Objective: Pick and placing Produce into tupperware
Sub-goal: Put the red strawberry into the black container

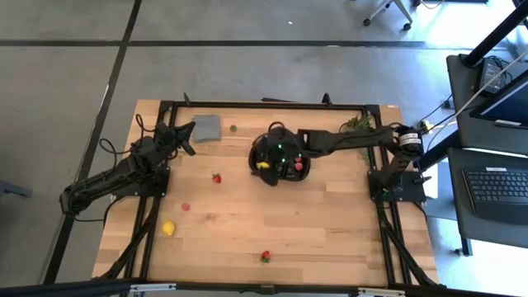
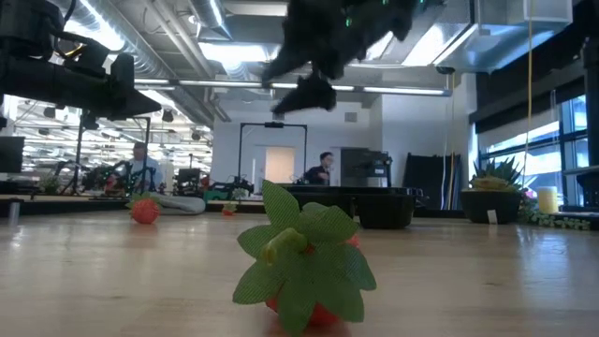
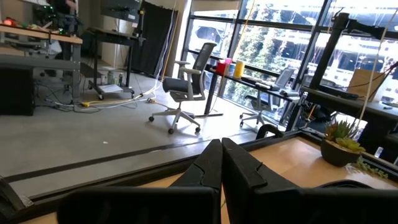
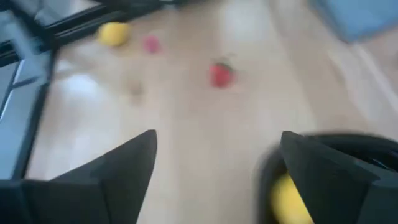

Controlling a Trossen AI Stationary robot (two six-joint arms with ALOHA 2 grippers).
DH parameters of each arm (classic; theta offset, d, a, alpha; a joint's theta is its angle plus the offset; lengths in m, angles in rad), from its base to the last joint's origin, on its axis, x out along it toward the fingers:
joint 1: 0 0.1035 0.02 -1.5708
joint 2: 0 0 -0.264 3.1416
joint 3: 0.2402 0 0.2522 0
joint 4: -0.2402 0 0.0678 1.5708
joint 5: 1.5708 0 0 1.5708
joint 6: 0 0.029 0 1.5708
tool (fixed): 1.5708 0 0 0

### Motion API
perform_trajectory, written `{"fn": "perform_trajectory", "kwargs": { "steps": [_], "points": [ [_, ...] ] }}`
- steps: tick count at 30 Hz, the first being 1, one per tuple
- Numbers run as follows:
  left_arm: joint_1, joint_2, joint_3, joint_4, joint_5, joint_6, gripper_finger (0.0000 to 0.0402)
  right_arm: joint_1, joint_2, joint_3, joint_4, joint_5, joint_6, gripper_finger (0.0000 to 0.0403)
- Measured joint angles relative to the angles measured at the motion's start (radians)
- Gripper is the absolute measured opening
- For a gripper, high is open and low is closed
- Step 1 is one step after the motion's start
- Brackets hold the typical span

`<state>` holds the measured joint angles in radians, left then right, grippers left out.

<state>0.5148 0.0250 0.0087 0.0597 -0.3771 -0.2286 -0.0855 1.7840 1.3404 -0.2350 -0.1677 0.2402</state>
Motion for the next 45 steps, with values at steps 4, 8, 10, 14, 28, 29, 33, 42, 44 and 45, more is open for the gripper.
{"fn": "perform_trajectory", "kwargs": {
  "steps": [4, 8, 10, 14, 28, 29, 33, 42, 44, 45],
  "points": [
    [0.0, 0.0, 0.0, 0.0, 0.0, 0.0, 0.0, 0.078, 0.0, 0.021, 0.003, 0.0, -0.025, 0.0351],
    [0.0, 0.0, 0.0, 0.0, 0.0, 0.0, 0.0, 0.16, 0.0, 0.021, -0.002, 0.001, -0.045, 0.0352],
    [0.0, 0.0, 0.0, 0.0, 0.0, 0.0, 0.0, 0.205, 0.003, 0.016, 0.01, 0.001, -0.089, 0.0352],
    [0.0, 0.0, 0.0, 0.0, 0.0, 0.0, 0.0, 0.289, 0.019, 0.012, 0.044, 0.002, -0.192, 0.0352],
    [0.0, 0.0, 0.0, 0.0, 0.0, 0.0, 0.0, 0.37, 0.117, 0.012, 0.168, 0.017, -0.114, 0.0352],
    [0.0, 0.0, 0.0, 0.0, 0.0, 0.0, 0.0, 0.371, 0.123, 0.012, 0.171, 0.017, -0.113, 0.0352],
    [0.0, 0.0, 0.0, 0.0, 0.0, 0.0, 0.0, 0.388, 0.155, 0.012, 0.185, 0.023, -0.114, 0.0352],
    [0.0, 0.0, 0.0, 0.0, 0.0, 0.002, 0.0, 0.521, 0.233, 0.011, 0.205, 0.027, -0.118, 0.0352],
    [0.0, 0.0, 0.0, 0.0, 0.0, 0.003, 0.0, 0.56, 0.244, 0.011, 0.212, 0.072, -0.132, 0.0352],
    [0.0, 0.0, 0.0, 0.0, 0.0, 0.003, 0.0, 0.577, 0.253, 0.011, 0.214, 0.107, -0.139, 0.0351]
  ]
}}
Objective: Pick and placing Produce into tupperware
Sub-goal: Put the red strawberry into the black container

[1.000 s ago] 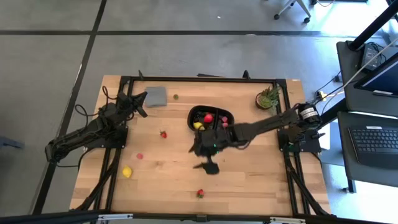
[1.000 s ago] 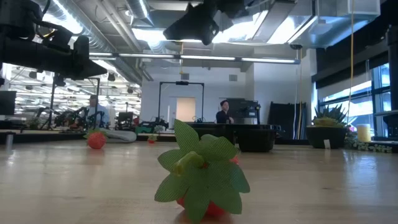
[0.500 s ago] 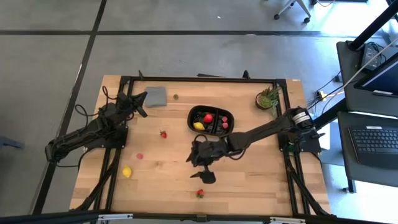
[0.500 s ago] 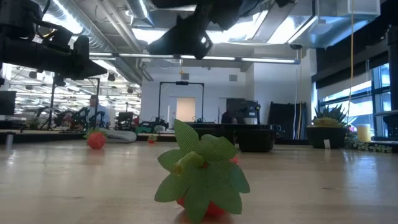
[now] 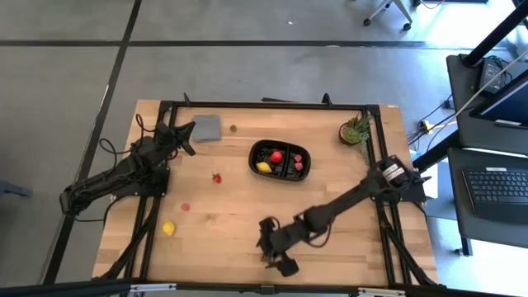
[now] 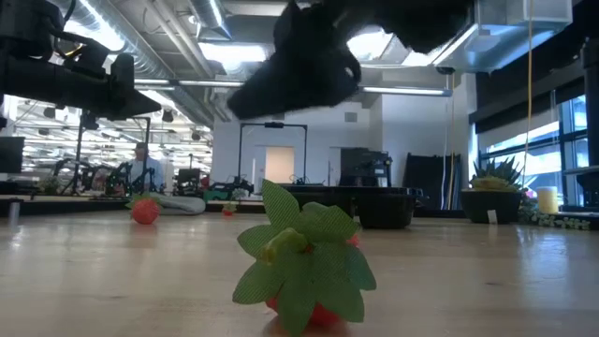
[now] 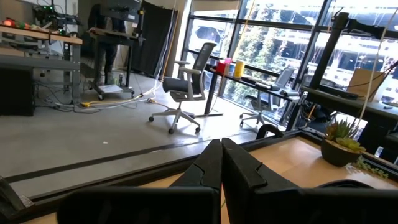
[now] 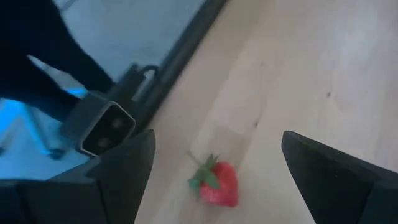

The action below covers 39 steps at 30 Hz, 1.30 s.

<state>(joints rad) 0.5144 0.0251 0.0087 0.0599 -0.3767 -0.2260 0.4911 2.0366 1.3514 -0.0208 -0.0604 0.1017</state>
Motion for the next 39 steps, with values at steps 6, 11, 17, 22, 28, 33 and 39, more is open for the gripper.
{"fn": "perform_trajectory", "kwargs": {
  "steps": [6, 11, 17, 22, 28, 33, 39],
  "points": [
    [0.0, 0.0, 0.0, 0.0, 0.0, 0.0, 0.0, 0.031, 0.059, 0.0, 0.089, 0.092, -0.001, 0.0339],
    [0.0, 0.0, 0.0, 0.0, 0.0, 0.0, 0.0, 0.029, 0.103, 0.001, 0.122, 0.093, 0.02, 0.0325],
    [0.0, 0.0, 0.0, 0.0, 0.0, 0.0, 0.0, 0.029, 0.13, 0.0, 0.112, 0.092, -0.026, 0.0323],
    [0.0, 0.0, 0.0, 0.0, 0.0, 0.0, 0.0, 0.029, 0.132, 0.001, 0.049, 0.091, -0.027, 0.0323],
    [0.0, 0.0, 0.0, 0.0, 0.0, -0.001, 0.0, 0.029, 0.144, 0.001, 0.032, 0.091, 0.0, 0.0323],
    [0.0, 0.0, 0.0, 0.0, 0.0, -0.001, 0.0, 0.029, 0.149, 0.002, 0.032, 0.093, 0.044, 0.0323],
    [0.0, 0.0, 0.0, 0.0, 0.0, -0.001, 0.0, 0.029, 0.149, 0.002, 0.03, 0.092, 0.047, 0.0323]
  ]
}}
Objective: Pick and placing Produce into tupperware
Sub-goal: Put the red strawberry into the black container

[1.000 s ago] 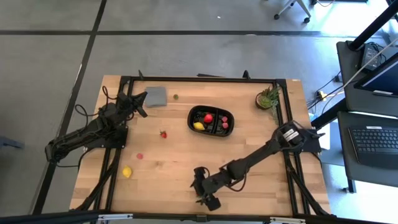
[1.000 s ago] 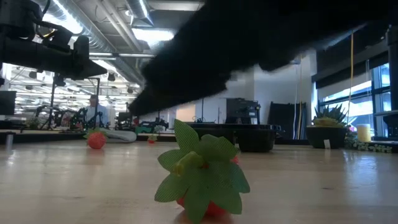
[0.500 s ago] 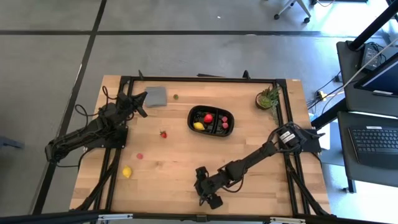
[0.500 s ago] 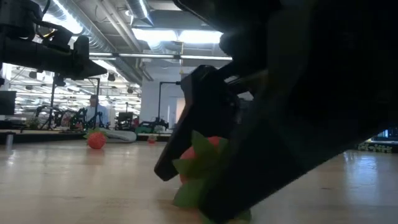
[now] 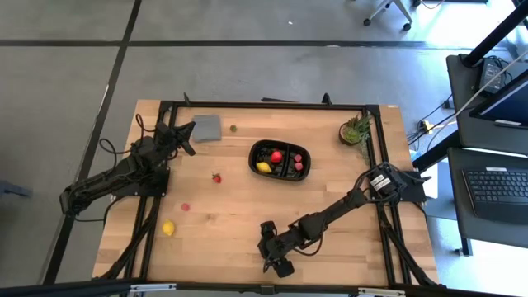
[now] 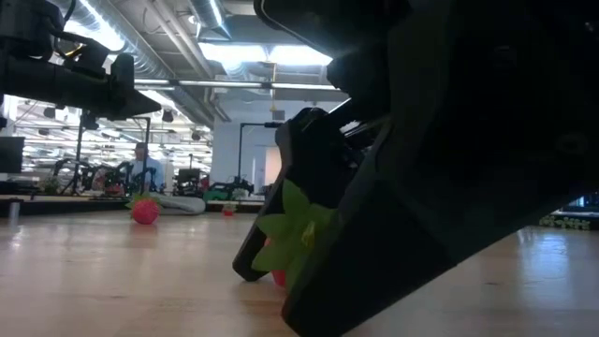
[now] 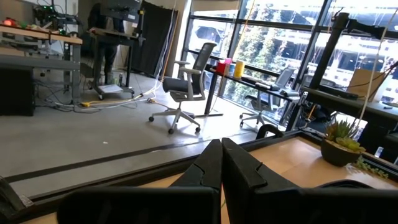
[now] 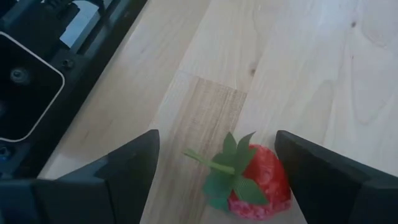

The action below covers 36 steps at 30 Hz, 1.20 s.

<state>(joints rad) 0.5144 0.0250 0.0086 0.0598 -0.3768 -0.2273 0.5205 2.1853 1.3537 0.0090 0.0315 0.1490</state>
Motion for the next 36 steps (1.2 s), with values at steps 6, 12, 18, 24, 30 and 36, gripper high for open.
{"fn": "perform_trajectory", "kwargs": {
  "steps": [6, 12, 18, 24, 30, 36],
  "points": [
    [0.0, 0.0, 0.0, 0.0, 0.0, 0.0, 0.0, 0.0, 0.0, 0.0, -0.003, 0.0, 0.003, 0.0312],
    [0.0, 0.0, 0.0, 0.0, 0.0, 0.0, 0.0, -0.001, 0.0, 0.0, -0.022, 0.003, 0.002, 0.0254],
    [0.0, 0.0, 0.0, 0.0, 0.0, 0.0, 0.0, -0.003, 0.0, 0.0, -0.026, 0.011, 0.003, 0.019],
    [0.0, 0.0, 0.0, 0.0, 0.0, -0.001, 0.0, -0.009, 0.0, 0.0, -0.029, 0.006, 0.004, 0.0147],
    [0.0, 0.0, 0.0, 0.0, 0.0, -0.001, 0.0, -0.013, 0.0, 0.0, -0.028, 0.005, 0.034, 0.0149],
    [0.0, 0.0, 0.0, 0.0, 0.0, -0.001, 0.0, -0.066, -0.027, -0.005, -0.052, -0.023, 0.106, 0.0141]
  ]
}}
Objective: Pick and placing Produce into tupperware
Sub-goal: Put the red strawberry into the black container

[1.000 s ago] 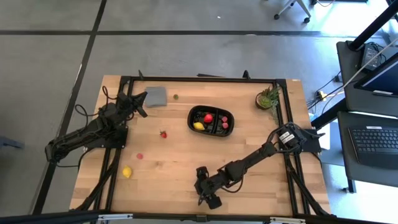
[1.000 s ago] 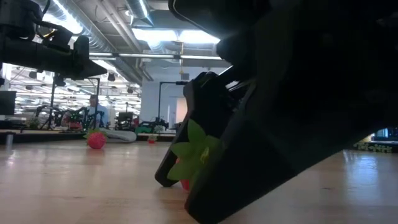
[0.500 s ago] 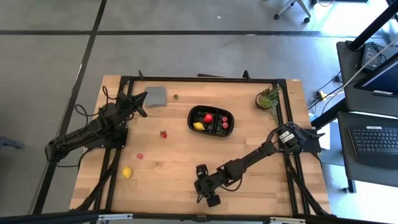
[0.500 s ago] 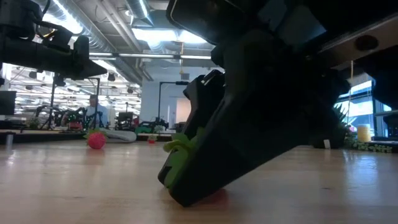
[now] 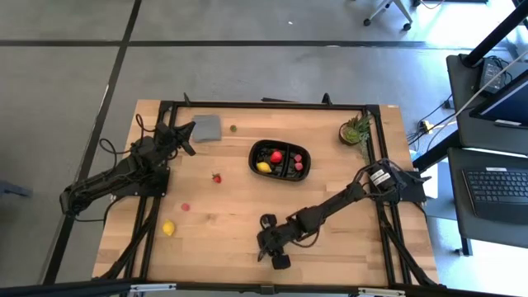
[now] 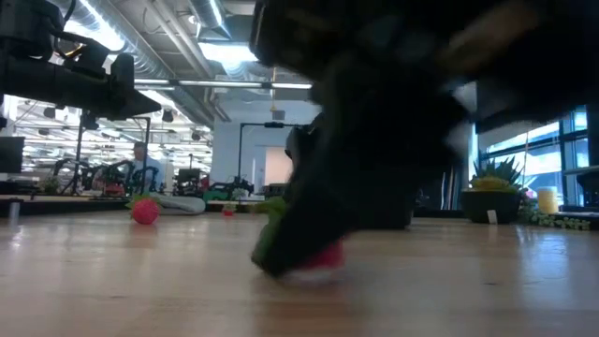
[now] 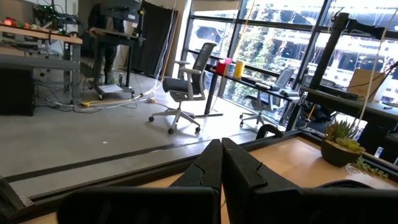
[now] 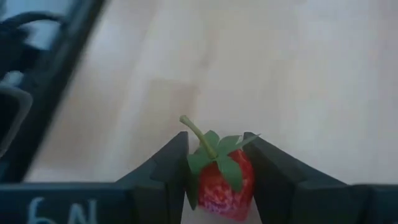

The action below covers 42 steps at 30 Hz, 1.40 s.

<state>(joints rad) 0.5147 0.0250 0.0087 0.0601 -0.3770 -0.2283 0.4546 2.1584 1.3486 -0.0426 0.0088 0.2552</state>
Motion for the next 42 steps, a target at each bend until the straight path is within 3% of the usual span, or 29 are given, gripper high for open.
{"fn": "perform_trajectory", "kwargs": {
  "steps": [12, 23, 32, 42],
  "points": [
    [0.0, 0.0, 0.0, 0.0, 0.0, -0.001, 0.0, -0.289, -0.183, 0.001, -0.018, 0.021, 0.054, 0.0145],
    [-0.001, 0.0, 0.0, 0.0, 0.0, -0.006, 0.0, -0.51, -0.189, 0.002, -0.234, 0.054, -0.085, 0.0145],
    [-0.001, 0.0, 0.0, 0.0, 0.0, -0.006, 0.0, -0.598, -0.189, 0.002, -0.304, 0.051, -0.103, 0.0151],
    [-0.001, 0.0, 0.0, 0.0, 0.0, -0.005, 0.0, -0.608, -0.189, 0.002, -0.307, 0.05, -0.027, 0.0166]
  ]
}}
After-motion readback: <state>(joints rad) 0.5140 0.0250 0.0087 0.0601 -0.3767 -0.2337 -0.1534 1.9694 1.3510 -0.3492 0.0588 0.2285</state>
